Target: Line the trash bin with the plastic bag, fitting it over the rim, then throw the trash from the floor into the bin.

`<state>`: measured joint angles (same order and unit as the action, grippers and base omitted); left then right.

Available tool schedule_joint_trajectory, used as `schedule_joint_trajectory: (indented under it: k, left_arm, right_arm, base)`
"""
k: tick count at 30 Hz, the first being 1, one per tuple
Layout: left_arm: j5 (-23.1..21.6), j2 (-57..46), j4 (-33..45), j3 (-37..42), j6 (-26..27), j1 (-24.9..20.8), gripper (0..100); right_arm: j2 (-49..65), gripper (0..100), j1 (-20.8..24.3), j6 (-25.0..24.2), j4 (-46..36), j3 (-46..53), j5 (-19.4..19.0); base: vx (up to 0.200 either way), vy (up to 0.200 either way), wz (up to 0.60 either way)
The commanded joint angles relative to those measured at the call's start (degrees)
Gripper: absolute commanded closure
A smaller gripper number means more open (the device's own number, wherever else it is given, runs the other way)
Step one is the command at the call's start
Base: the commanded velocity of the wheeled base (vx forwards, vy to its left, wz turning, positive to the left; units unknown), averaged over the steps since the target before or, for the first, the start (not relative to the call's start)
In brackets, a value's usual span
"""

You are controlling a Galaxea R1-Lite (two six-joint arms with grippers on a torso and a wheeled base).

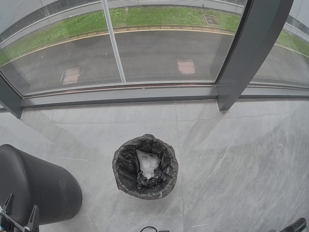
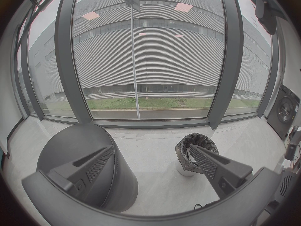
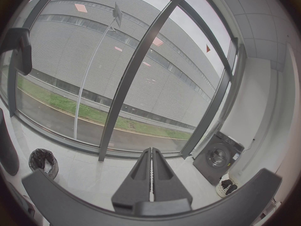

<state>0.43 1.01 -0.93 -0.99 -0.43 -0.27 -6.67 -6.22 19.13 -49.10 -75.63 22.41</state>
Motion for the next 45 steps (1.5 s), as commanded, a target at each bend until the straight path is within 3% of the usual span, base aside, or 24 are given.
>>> schedule_joint_trajectory:
  k: [1, 7, 10, 13, 15, 18, 24, 28, 33, 45]
  left_arm:
    - [0.01, -0.92, 0.05, 0.99, -0.01, 0.0, 0]
    - [0.01, -0.92, -0.13, 0.99, -0.01, 0.0, 0]
    - [0.01, -0.92, -0.04, 0.99, -0.01, 0.0, 0]
    - [0.01, -0.92, -0.04, 0.99, -0.01, 0.0, 0]
    - [0.01, -0.92, -0.04, 0.99, -0.01, 0.0, 0]
    - [0.01, -0.92, -0.04, 0.99, -0.01, 0.0, 0]
    - [0.01, -0.92, -0.04, 0.99, -0.01, 0.0, 0]
    - [0.01, -0.92, -0.04, 0.99, -0.01, 0.0, 0]
    - [0.01, -0.92, -0.13, 0.99, -0.01, 0.0, 0]
    - [0.01, -0.92, -0.04, 0.99, -0.01, 0.0, 0]
  right_arm:
    - [6.67, 100, 6.04, -0.32, 9.11, 15.51, -1.31]
    - [6.67, 100, 6.04, -6.12, 9.99, 23.25, -2.63]
    - [6.67, 100, 6.13, -9.11, 17.29, 34.76, -2.89]
    - [6.67, 100, 6.04, -11.57, 34.6, 51.2, -5.09]
    - [6.67, 100, 6.04, -11.83, 50.07, 63.68, -10.72]
    - [6.67, 100, 6.04, -11.57, 63.08, 74.84, -16.69]
    - [6.58, 100, 6.04, -12.36, 53.15, 75.63, -17.48]
    - [6.58, 100, 6.04, -15.26, 53.06, 75.63, -18.28]
    - [6.67, 100, 6.04, -17.9, 48.84, 75.54, -23.02]
    - [6.58, 100, 6.13, -18.95, 49.46, 75.63, -23.29]
  base:
    - [0.0, 0.0, 0.0]
    - [0.0, 0.0, 0.0]
    - [0.0, 0.0, 0.0]
    - [0.0, 0.0, 0.0]
    - [0.0, 0.0, 0.0]
    - [0.0, 0.0, 0.0]
    - [0.0, 0.0, 0.0]
    - [0.0, 0.0, 0.0]
    - [0.0, 0.0, 0.0]
    - [0.0, 0.0, 0.0]
